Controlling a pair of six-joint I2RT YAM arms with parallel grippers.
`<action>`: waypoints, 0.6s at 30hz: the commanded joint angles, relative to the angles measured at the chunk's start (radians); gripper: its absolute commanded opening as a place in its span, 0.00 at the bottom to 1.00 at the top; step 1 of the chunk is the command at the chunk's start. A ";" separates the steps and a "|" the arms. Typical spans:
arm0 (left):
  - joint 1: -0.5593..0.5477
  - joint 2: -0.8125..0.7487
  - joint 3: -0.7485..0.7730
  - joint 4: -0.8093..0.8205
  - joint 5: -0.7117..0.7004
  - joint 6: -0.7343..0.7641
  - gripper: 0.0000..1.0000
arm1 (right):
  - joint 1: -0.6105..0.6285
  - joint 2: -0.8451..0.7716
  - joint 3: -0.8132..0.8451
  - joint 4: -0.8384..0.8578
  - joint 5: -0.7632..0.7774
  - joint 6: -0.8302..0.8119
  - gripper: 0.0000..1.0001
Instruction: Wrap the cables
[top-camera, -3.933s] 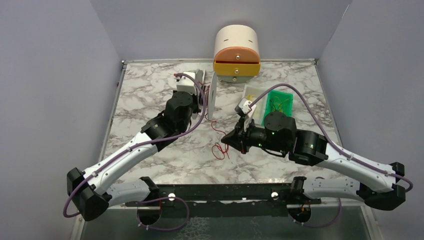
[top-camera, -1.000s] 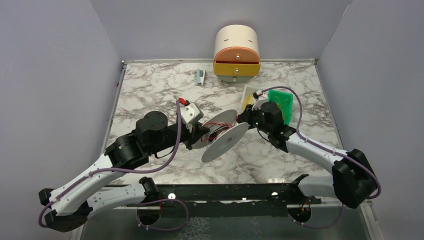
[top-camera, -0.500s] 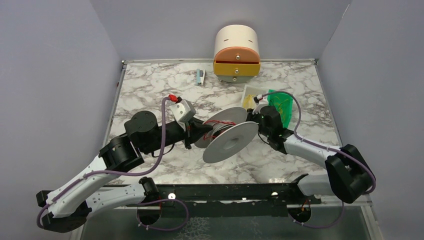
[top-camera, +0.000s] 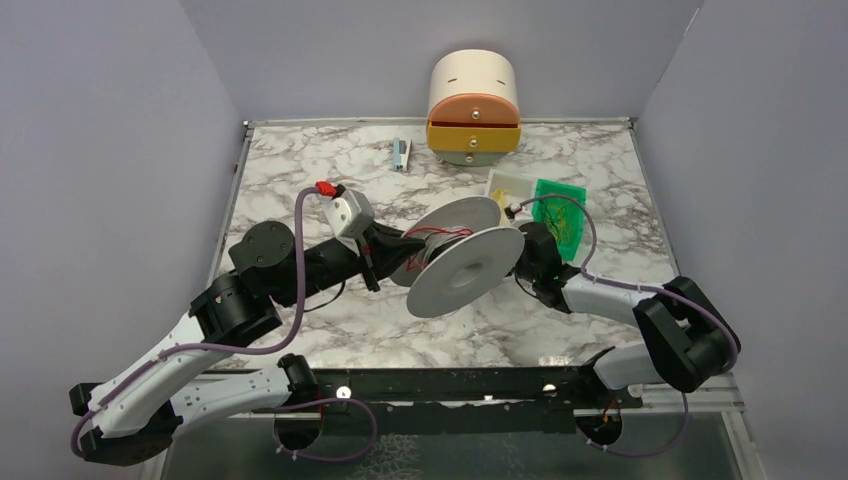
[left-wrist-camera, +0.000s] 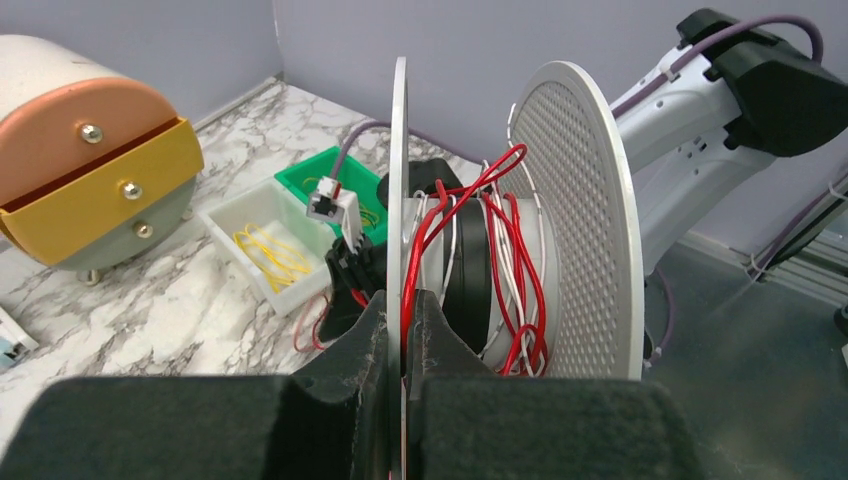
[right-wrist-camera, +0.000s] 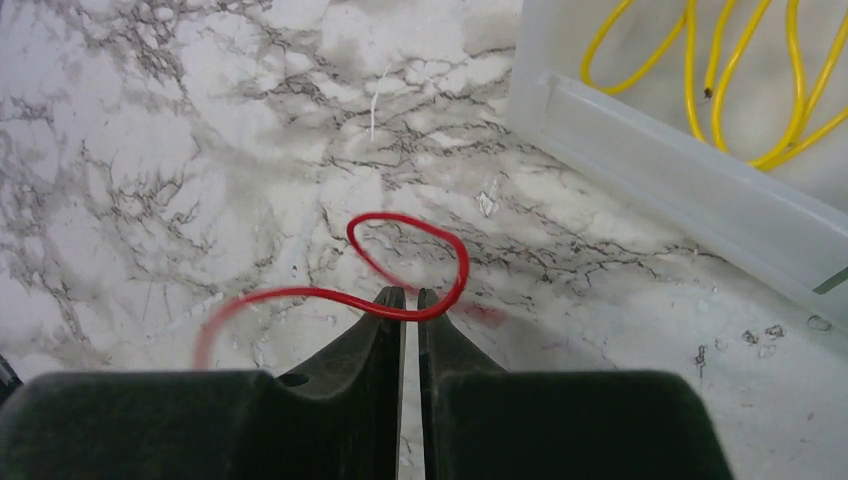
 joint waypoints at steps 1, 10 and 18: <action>-0.003 -0.021 0.059 0.140 -0.088 -0.024 0.00 | -0.004 0.023 -0.041 0.071 -0.049 0.016 0.13; -0.004 0.000 0.067 0.170 -0.219 -0.030 0.00 | -0.004 0.000 -0.094 0.074 -0.082 0.025 0.16; -0.004 0.025 0.080 0.166 -0.311 -0.032 0.00 | -0.004 -0.137 -0.139 -0.006 -0.080 0.033 0.25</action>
